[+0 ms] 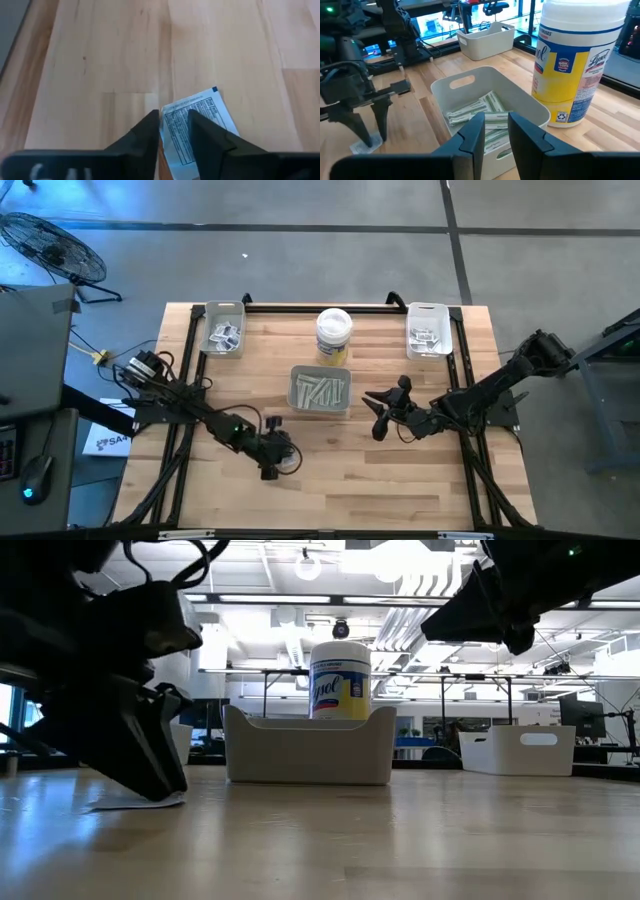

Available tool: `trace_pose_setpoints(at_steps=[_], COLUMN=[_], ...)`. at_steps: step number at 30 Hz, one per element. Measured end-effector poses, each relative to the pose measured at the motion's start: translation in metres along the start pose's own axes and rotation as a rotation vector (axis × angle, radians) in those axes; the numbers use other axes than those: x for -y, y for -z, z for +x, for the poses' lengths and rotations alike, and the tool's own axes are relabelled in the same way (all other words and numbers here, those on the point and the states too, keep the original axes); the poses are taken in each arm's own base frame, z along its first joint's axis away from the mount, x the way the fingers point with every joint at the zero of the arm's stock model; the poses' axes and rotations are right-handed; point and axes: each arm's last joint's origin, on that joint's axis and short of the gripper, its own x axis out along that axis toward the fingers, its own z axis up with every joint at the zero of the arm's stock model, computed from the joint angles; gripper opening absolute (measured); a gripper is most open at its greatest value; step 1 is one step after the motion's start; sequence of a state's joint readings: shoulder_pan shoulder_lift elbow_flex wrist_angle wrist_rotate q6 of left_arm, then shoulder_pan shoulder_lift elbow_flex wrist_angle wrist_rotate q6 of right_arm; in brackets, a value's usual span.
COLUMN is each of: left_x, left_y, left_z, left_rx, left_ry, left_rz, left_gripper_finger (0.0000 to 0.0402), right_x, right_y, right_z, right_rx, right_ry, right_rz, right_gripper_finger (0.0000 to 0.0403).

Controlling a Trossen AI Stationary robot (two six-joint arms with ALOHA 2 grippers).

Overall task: Pick & Place First Aid Supplies
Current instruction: Put the alcohol pad into the top gray bin

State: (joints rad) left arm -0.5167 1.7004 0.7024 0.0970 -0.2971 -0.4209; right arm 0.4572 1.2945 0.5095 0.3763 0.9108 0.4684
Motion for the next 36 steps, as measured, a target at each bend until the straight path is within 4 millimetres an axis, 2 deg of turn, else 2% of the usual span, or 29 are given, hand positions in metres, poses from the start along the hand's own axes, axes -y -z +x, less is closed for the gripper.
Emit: trace_pose_setpoints(at_steps=[7,10,15,19,22,26,31,36], left_x=[-0.004,-0.004,-0.006,-0.008,-0.014,-0.028,-0.066,-0.106], left_y=[0.01,0.008,0.004,-0.011,-0.012,-0.011,-0.008,-0.008], left_z=[0.004,0.003,-0.01,-0.034,-0.052,-0.086,-0.133,-0.171], left_rx=[0.006,0.028,0.045,0.12,0.098,0.071,0.095,0.212], left_ry=[-0.041,-0.062,-0.064,-0.075,-0.089,-0.148,-0.329,-0.528], left_rz=[-0.086,-0.097,-0.097,-0.107,-0.111,-0.132,-0.262,-0.36], left_gripper_finger=[0.0013,0.001,0.0003,0.0002,0.0001,0.0001,0.0001,0.0], right_x=[-0.001,-0.001,-0.001,0.002,0.005,0.009,0.019,0.035], right_y=[0.001,0.001,0.001,-0.001,-0.002,-0.005,-0.021,-0.045], right_z=[0.0,0.0,0.0,0.004,0.008,0.015,0.022,0.033], right_rx=[-0.016,-0.028,-0.025,-0.024,-0.036,-0.045,0.055,0.147], right_ry=[-0.028,-0.051,-0.045,-0.032,-0.044,-0.056,0.024,-0.007], right_rz=[-0.001,-0.001,-0.008,-0.018,-0.01,-0.025,-0.077,-0.145], right_gripper_finger=[0.0078,0.0078,0.0078,0.0078,0.0078,0.0078,0.0078,0.0078])
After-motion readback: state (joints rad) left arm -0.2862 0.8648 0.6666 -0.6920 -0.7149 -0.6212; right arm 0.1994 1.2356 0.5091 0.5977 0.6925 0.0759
